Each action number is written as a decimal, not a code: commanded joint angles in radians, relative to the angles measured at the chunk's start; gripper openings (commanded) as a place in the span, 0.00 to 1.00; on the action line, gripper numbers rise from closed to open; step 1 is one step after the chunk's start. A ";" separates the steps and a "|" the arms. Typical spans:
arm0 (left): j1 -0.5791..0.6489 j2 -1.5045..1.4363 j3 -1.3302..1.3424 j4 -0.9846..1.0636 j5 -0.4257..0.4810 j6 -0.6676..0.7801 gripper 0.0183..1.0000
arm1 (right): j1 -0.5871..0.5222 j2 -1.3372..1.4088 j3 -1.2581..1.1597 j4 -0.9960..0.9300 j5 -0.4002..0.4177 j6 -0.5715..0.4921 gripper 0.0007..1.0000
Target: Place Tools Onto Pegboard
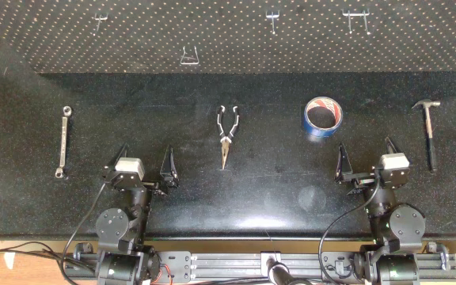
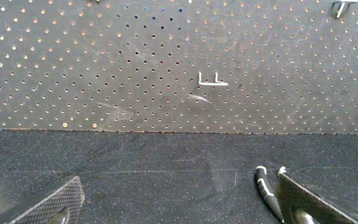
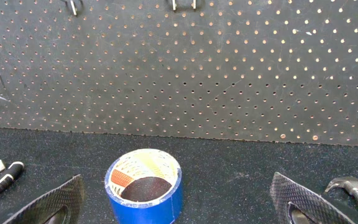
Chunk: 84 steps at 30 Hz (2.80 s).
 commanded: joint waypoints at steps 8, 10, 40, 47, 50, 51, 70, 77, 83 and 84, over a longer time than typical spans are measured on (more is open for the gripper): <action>-0.004 -0.008 -0.002 -0.005 -0.015 -0.005 1.00 | 0.006 -0.012 -0.003 -0.002 -0.009 -0.013 0.98; -0.004 -0.008 -0.002 -0.005 -0.015 -0.005 1.00 | 0.006 -0.012 -0.003 -0.002 -0.009 -0.013 0.98; 1.019 1.199 0.863 -0.644 0.031 0.697 0.99 | 0.006 -0.012 -0.003 -0.002 -0.009 -0.013 0.98; 0.980 1.521 0.959 -0.562 0.110 0.698 0.99 | 0.006 -0.012 -0.003 -0.002 -0.009 -0.013 0.98; 0.922 1.639 1.075 -0.612 0.110 0.668 0.99 | 0.006 -0.012 -0.003 -0.002 -0.009 -0.013 0.98; 0.909 1.678 1.114 -0.623 0.110 0.636 0.99 | 0.006 -0.012 -0.003 -0.002 -0.009 -0.013 0.98; 0.801 1.944 1.274 -0.573 0.125 0.615 0.88 | 0.006 -0.012 -0.003 -0.002 -0.009 -0.013 0.98; 0.801 1.944 1.274 -0.595 0.219 0.616 0.41 | 0.006 -0.012 -0.003 -0.002 -0.009 -0.013 0.98; 0.801 1.944 1.274 -0.600 0.222 0.596 0.08 | 0.006 -0.012 -0.003 -0.002 -0.009 -0.013 0.98; 0.801 1.944 1.274 -0.600 0.222 0.596 0.02 | 0.006 -0.012 -0.003 -0.002 -0.009 -0.013 0.98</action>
